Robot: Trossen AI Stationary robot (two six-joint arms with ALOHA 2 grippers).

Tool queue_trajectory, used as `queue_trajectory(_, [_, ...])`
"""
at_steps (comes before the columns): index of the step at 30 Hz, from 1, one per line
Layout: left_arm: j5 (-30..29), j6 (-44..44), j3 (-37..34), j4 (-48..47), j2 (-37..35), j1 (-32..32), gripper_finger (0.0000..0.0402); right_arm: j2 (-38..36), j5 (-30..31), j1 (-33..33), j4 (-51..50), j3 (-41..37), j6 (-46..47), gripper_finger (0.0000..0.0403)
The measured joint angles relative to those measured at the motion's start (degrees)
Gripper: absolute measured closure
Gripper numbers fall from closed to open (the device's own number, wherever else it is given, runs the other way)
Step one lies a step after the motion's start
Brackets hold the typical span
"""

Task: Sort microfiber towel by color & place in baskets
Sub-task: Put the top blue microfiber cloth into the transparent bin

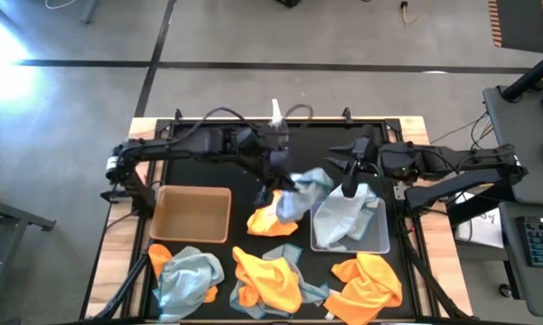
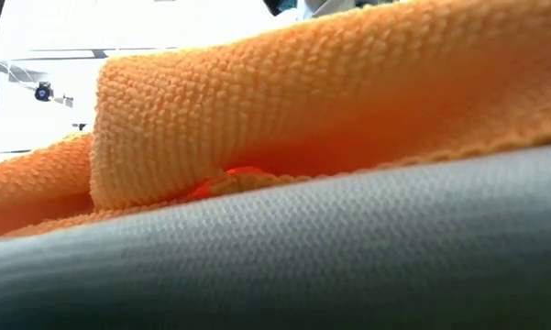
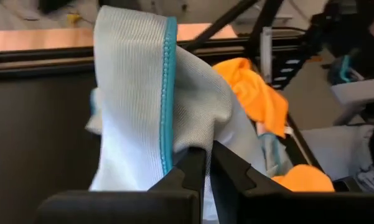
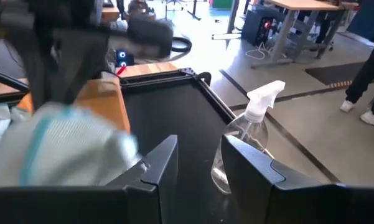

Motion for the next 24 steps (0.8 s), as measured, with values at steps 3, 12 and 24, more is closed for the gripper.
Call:
queue_trajectory(3, [1.1, 0.1, 1.03, 1.23, 3.12, -0.27, 0.0401, -0.55, -0.02, 0.0, 0.02, 0.02, -0.1, 0.0284])
queue_trajectory(12, [5.04, 2.19, 11.24, 1.54, 15.27, -0.41, 0.0401, -2.45, 0.01, 0.0, -0.38, 0.02, 0.15, 0.0284])
queue_trajectory(24, [14.44, 4.15, 26.86, 0.43, 29.94, -0.24, 0.0401, -3.26, 0.0, 0.0, -5.12, 0.02, 2.29, 0.0284])
